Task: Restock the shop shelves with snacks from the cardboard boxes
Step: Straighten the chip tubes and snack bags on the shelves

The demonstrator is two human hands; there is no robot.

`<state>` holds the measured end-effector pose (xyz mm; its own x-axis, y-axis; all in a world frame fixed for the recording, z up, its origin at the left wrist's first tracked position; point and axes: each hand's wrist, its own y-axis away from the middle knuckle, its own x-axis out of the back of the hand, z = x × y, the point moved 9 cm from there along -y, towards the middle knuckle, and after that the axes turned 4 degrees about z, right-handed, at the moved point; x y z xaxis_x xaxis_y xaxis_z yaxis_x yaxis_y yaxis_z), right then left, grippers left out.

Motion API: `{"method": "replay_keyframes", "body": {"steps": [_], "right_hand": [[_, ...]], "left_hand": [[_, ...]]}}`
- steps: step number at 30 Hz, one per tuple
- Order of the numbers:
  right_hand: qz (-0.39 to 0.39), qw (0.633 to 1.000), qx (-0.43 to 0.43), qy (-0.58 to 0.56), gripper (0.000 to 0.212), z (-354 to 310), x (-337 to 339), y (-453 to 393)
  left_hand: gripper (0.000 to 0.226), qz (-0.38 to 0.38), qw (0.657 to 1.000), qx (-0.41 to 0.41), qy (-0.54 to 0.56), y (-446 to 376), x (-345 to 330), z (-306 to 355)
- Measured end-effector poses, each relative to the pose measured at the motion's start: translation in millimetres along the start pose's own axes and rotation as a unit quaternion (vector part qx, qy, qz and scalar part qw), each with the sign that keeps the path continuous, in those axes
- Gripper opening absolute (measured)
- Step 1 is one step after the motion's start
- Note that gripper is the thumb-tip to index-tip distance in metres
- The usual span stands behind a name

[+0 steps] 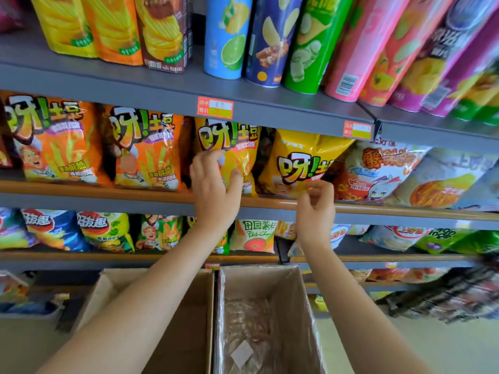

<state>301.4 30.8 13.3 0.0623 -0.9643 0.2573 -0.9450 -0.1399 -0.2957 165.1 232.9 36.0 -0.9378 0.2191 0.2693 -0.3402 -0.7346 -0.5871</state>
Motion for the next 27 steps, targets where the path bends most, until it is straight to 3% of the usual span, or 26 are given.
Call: {"method": "replay_keyframes", "body": {"steps": [3,5,7,10,15,21,27], "right_hand": [[0.027,0.999,-0.021,-0.007,0.026,11.4,22.8,-28.3],[-0.017,1.000,-0.025,0.007,0.042,16.7,20.6,-48.1],[-0.083,0.996,-0.026,0.022,0.059,24.5,9.9,-66.5],[-0.166,0.986,-0.023,0.017,0.068,33.3,-8.6,-85.7],[-0.178,0.982,-0.036,-0.053,0.057,39.8,-5.9,-109.2],[-0.245,0.961,0.017,-0.125,0.041,31.4,-13.0,-111.8],[-0.270,0.948,-0.004,-0.170,0.068,38.5,-26.6,-113.5]], "left_hand": [[0.044,-0.168,0.985,0.001,0.049,16.7,-46.0,29.8],[0.071,-0.264,0.958,0.086,0.071,25.1,-78.4,34.5],[0.086,-0.296,0.942,0.138,0.080,24.7,-101.5,36.5],[0.082,-0.284,0.939,0.175,0.080,17.1,-123.9,34.3],[0.078,-0.254,0.943,0.201,0.074,10.3,-138.7,36.0],[0.065,-0.156,0.967,0.192,0.068,7.0,-136.4,41.1],[0.060,-0.138,0.963,0.226,0.056,12.2,-140.8,36.2]]}}
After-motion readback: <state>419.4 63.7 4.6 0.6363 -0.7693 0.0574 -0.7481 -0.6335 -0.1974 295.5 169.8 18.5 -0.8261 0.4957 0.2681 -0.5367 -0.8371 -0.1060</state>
